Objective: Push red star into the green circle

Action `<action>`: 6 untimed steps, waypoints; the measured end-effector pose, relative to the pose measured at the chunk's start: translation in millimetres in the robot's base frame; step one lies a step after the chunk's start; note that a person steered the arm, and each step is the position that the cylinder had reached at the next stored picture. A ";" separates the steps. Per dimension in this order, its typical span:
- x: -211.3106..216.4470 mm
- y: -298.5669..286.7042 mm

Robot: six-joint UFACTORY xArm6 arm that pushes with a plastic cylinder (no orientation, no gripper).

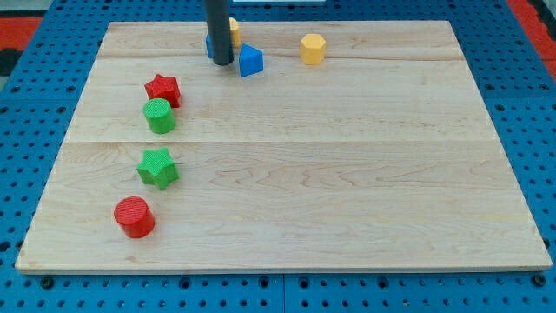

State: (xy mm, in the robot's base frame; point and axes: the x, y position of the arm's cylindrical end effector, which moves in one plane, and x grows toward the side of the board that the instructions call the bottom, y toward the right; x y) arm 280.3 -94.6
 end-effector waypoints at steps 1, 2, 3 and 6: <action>10.7 -41.1; 29.9 -47.9; 56.7 -30.6; 47.3 -58.1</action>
